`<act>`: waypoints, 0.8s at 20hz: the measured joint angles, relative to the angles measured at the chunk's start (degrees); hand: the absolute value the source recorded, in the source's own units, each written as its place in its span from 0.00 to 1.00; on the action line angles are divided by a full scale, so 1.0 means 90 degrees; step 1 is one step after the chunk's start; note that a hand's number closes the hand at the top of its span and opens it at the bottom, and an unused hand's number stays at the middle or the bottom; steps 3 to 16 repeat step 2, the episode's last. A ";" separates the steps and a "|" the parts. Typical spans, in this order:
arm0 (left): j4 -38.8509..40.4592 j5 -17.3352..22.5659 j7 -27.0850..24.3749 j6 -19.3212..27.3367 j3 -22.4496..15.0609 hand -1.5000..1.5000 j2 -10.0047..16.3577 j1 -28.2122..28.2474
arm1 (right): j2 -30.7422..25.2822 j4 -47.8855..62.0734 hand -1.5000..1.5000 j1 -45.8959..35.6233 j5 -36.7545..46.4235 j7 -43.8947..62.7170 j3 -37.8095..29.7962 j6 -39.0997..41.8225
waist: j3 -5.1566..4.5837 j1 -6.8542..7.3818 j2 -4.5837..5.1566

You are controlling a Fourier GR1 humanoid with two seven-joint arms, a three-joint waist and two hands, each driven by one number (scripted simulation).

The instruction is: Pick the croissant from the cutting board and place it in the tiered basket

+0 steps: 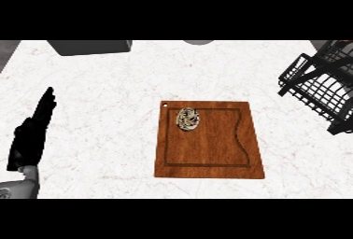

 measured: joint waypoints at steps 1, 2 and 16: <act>-0.0030 0.0015 -0.0051 -0.0014 0.0023 0.50 0.0012 0.0096 | 0.0042 -0.0334 0.00 0.0320 -0.0072 -0.0018 -0.0188 0.0013 | 0.0001 -0.0015 -0.0004; -0.0044 0.0028 -0.0062 -0.0014 0.0062 0.50 0.0032 0.0141 | 0.0130 -0.0685 0.00 0.0622 -0.0135 -0.0030 -0.0347 0.0022 | 0.0001 -0.0050 -0.0011; -0.0044 0.0028 -0.0062 -0.0014 0.0062 0.50 0.0032 0.0141 | 0.0130 -0.0685 0.00 0.0622 -0.0135 -0.0030 -0.0347 0.0022 | 0.0001 -0.0050 -0.0011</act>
